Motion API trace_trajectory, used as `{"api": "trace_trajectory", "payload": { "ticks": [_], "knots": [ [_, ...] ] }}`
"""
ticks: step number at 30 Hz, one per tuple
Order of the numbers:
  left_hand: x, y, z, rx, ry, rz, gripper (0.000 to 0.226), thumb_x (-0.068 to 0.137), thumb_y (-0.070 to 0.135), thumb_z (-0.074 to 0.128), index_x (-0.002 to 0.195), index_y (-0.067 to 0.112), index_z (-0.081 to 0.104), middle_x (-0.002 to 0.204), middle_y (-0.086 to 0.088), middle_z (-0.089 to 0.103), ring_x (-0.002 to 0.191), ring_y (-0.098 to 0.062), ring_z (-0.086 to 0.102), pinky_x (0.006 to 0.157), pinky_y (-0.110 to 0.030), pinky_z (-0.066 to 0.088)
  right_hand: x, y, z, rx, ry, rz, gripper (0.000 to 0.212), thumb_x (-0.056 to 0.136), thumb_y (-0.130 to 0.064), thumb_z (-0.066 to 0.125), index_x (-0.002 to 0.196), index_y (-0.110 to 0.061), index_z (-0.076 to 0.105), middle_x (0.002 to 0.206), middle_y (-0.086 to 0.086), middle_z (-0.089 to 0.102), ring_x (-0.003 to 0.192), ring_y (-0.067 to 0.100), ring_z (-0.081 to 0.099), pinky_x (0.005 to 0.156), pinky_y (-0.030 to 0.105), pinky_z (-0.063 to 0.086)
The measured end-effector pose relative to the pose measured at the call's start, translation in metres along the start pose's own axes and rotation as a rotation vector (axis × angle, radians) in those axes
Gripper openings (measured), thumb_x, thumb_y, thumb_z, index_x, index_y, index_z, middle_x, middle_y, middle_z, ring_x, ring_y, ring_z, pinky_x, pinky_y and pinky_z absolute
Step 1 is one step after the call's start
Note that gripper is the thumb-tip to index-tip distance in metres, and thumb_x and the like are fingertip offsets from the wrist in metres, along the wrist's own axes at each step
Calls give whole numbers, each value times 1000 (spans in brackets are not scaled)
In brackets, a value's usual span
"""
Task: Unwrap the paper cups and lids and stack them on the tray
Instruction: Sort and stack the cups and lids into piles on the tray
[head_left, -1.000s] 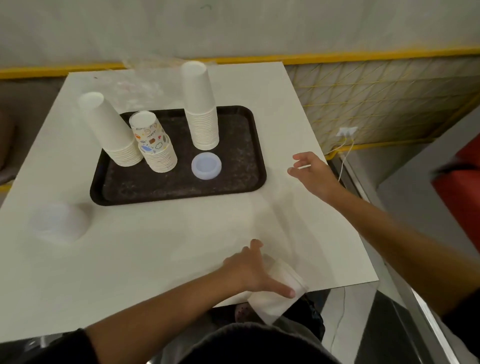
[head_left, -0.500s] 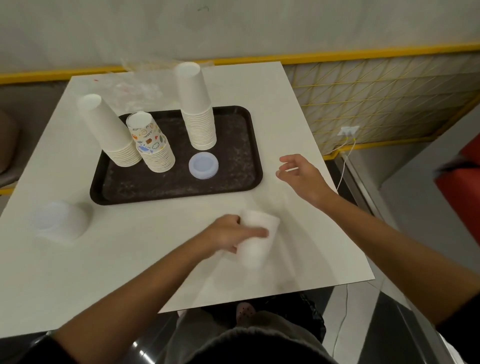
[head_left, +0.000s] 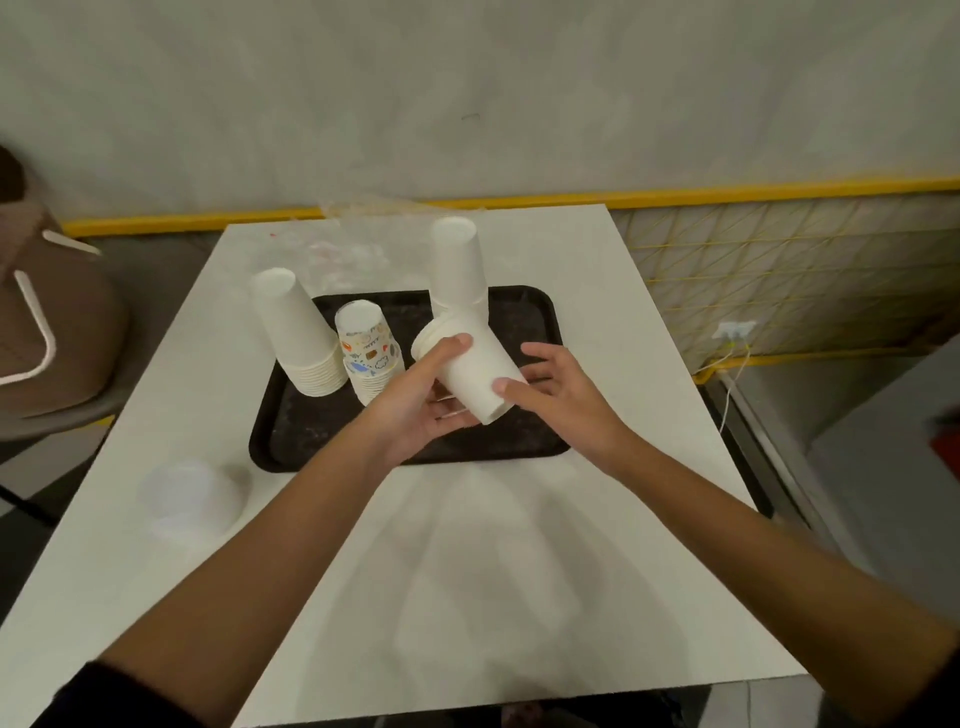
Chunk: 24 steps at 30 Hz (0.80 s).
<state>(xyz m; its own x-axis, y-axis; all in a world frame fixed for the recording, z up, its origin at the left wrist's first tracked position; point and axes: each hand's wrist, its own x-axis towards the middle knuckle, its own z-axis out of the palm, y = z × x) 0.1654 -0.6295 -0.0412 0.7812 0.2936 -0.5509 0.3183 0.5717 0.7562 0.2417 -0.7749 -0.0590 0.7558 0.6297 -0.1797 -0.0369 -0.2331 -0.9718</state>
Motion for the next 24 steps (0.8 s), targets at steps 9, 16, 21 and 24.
{"api": "trace_trajectory", "payload": {
  "ticks": [9,16,21,24],
  "knots": [
    [13,82,18,115,-58,129,54,80,53,61,116,15,50,118,-9,58,108,-23,60,93,-34,50,48,-70,19,221,223,-118,57,81,-24,69,127,-17,37,124,5,47,110,19,55,86,31,55],
    [18,106,-24,381,69,325,63,80,60,54,134,30,38,125,-5,51,109,-24,58,98,-38,46,94,-110,-5,-101,463,-193,59,75,-29,75,120,-18,39,113,3,48,99,23,56,77,33,53],
    [23,116,-74,503,150,382,42,85,47,56,121,26,47,122,0,54,112,-20,54,96,-30,43,114,-134,-3,-541,293,-241,53,73,-23,75,118,-16,48,104,0,48,91,19,47,59,17,38],
    [23,119,-96,548,207,413,47,86,44,56,128,24,48,124,1,54,114,-18,52,101,-31,39,127,-152,6,-687,227,-246,52,73,-24,73,119,-16,49,104,2,48,92,21,47,70,26,40]
  ]
}}
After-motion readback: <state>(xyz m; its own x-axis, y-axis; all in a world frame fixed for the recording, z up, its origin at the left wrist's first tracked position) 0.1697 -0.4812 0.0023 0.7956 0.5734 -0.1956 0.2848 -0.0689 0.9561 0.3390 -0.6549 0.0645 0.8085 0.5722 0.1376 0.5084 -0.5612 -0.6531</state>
